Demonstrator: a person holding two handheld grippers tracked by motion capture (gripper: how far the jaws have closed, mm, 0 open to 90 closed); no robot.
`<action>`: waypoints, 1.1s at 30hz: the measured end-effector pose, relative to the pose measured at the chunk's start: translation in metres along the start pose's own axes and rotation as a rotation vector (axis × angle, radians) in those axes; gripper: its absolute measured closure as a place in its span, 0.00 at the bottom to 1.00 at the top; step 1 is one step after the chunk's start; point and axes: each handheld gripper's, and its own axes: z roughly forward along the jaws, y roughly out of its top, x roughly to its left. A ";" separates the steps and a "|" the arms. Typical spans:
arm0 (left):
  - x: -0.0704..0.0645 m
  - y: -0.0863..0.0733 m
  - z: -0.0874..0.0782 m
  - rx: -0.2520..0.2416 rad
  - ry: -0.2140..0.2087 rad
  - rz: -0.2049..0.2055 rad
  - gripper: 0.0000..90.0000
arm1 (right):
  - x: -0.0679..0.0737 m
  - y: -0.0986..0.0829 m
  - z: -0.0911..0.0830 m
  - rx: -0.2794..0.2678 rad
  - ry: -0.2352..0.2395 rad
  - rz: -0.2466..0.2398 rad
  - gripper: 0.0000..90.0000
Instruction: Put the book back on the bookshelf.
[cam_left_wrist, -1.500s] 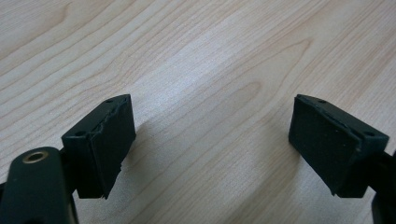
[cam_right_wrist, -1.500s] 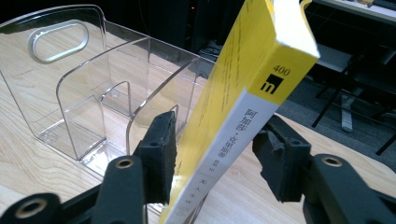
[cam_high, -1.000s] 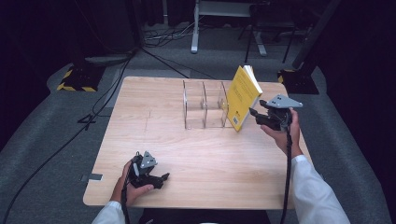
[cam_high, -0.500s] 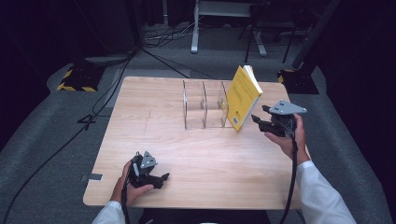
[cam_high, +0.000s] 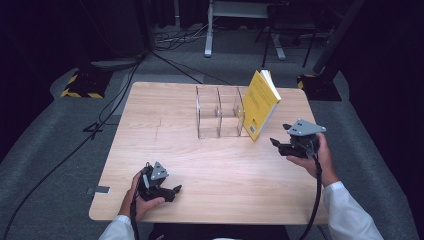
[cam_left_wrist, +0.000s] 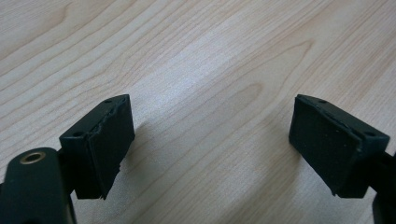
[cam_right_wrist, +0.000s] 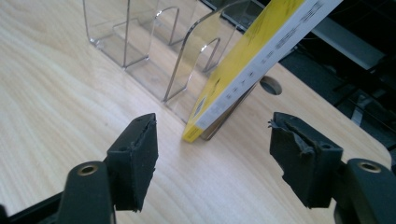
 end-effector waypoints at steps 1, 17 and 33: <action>0.000 0.000 0.000 0.000 0.000 -0.001 0.16 | 0.002 -0.002 0.000 0.007 0.007 -0.007 0.34; 0.000 0.000 0.000 0.000 0.001 -0.003 0.16 | 0.025 -0.038 -0.003 0.088 0.034 -0.057 0.32; 0.000 0.000 0.000 0.000 0.001 -0.003 0.16 | 0.030 -0.095 -0.012 0.099 0.069 0.015 0.32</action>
